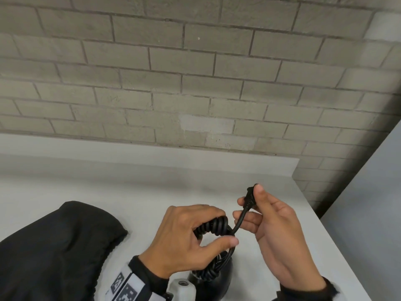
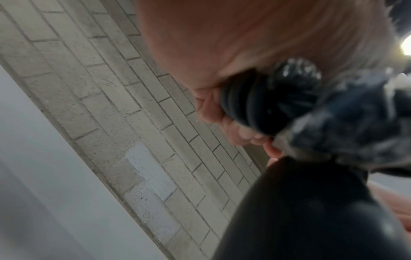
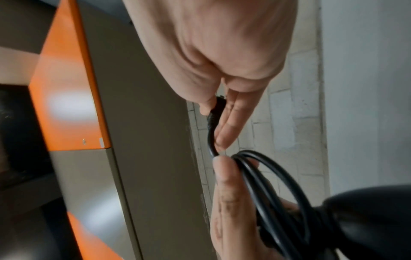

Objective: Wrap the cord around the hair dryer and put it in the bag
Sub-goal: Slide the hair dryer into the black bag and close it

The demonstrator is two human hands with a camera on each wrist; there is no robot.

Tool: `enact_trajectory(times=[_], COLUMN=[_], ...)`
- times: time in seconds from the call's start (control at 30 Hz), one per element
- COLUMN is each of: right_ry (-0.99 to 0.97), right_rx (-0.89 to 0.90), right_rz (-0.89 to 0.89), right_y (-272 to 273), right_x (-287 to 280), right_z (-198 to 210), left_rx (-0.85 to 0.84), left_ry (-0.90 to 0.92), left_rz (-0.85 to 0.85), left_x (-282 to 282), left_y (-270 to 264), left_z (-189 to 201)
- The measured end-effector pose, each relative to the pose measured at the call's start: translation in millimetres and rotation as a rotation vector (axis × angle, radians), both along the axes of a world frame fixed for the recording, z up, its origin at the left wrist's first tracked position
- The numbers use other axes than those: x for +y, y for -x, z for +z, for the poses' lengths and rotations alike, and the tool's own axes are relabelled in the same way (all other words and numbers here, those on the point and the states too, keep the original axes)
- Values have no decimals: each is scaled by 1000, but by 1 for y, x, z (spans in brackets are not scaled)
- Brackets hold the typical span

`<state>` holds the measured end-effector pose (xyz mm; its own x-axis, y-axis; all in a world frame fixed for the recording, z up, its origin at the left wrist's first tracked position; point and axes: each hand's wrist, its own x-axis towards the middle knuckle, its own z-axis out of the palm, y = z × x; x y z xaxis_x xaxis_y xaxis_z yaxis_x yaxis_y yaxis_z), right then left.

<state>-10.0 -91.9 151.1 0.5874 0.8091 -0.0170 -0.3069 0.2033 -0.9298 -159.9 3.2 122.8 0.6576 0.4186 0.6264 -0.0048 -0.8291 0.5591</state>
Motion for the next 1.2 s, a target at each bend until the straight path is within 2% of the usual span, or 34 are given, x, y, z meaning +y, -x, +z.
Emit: enact_trajectory(times=[0.13, 0.27, 0.33, 0.4, 0.47, 0.53, 0.6, 0.67, 0.8, 0.97, 1.2], right_ry=[76, 133, 110, 41, -17, -9, 31, 34, -19, 66, 310], right_rx=[55, -44, -189, -460, -764, -893, -831, -661, -369, -344, -494], right_rz=[-7, -57, -120, -155, -130, -58, 90, 279, 453, 423, 449], right_y=[5, 5, 2, -3, -8, -10, -7, 0, 10, 14, 9], right_x=[6, 6, 5, 0, -6, -11, -17, -21, -27, -30, -30], right_z=[-11, -23, -27, -28, -29, -32, -35, -37, -38, -40, -43], left_rx=[21, 72, 89, 99, 109, 107, 92, 80, 77, 56, -124], left_ry=[-45, -54, -58, -54, -51, -52, -54, -46, -52, 22, 394], left_rz=[32, 18, 13, 6, -6, -14, -14, -25, -31, -60, -38], left_x=[1, -2, -3, -4, -4, -3, -1, 0, 3, 6, 6], left_y=[1, 2, 0, -2, -3, -3, -3, -2, 0, 1, -4], left_z=[-2, 1, 1, 0, 0, -1, -2, -3, -2, -1, 9])
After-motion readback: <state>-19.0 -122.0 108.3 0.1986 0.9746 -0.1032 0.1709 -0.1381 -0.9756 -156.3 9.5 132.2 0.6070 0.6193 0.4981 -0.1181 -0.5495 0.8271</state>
